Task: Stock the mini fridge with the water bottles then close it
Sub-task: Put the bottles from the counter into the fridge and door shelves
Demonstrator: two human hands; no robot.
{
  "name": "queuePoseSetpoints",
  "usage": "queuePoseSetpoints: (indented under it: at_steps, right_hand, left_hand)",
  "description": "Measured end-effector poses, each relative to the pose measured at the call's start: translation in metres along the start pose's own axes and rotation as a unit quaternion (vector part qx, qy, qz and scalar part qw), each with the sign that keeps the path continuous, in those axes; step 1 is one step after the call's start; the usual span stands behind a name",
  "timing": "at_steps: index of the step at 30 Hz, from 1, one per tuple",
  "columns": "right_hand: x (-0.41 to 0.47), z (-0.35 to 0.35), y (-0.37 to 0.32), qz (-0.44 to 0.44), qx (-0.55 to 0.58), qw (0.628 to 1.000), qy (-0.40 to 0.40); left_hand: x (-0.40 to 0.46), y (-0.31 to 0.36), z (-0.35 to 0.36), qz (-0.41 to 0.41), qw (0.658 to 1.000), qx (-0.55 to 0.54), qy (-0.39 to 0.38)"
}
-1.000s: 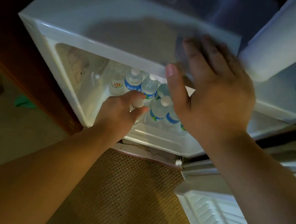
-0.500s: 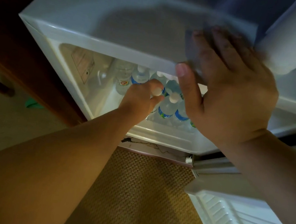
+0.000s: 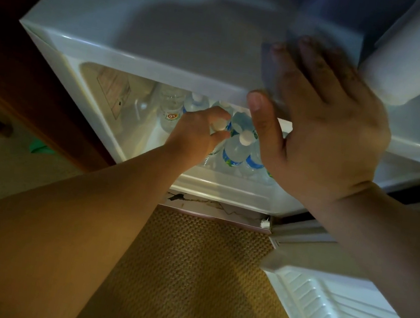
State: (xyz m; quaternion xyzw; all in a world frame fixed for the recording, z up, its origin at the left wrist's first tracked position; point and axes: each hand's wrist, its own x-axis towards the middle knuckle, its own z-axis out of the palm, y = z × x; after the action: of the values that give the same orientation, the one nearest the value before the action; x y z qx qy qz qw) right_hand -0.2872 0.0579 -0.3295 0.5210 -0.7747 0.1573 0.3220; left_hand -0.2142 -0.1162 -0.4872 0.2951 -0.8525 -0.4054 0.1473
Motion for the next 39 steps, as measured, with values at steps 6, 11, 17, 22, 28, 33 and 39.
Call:
queuePoseSetpoints:
  at_steps: [6,11,17,22,28,33,39]
  right_hand:
    - [0.001,0.0,-0.001,-0.003,0.007,1.0,0.024]
    - [0.003,-0.002,-0.001,0.002,0.015,1.0,-0.001]
    - [0.015,-0.028,-0.004,0.054,0.063,0.985,-0.15]
    - [0.051,-0.096,-0.026,0.137,0.162,0.939,-0.273]
    - [0.118,-0.311,-0.072,0.123,0.271,0.954,0.027]
    - [0.197,-0.472,-0.043,0.101,0.288,0.947,0.102]
    - [0.264,-0.529,0.021,0.178,0.225,0.958,0.026]
  left_hand:
    - [-0.009,0.008,-0.004,0.002,1.0,0.022,0.021]
    - [-0.059,0.022,-0.021,-0.035,0.995,0.024,0.093]
    - [-0.179,0.084,-0.047,-0.093,0.987,-0.053,0.123]
    - [-0.246,0.162,-0.114,-0.073,0.979,-0.106,0.16]
    - [-0.264,0.318,-0.28,0.058,0.963,-0.078,0.251]
    - [-0.249,0.466,-0.411,0.182,0.931,-0.03,0.315]
    - [-0.204,0.576,-0.468,0.138,0.954,-0.021,0.266]
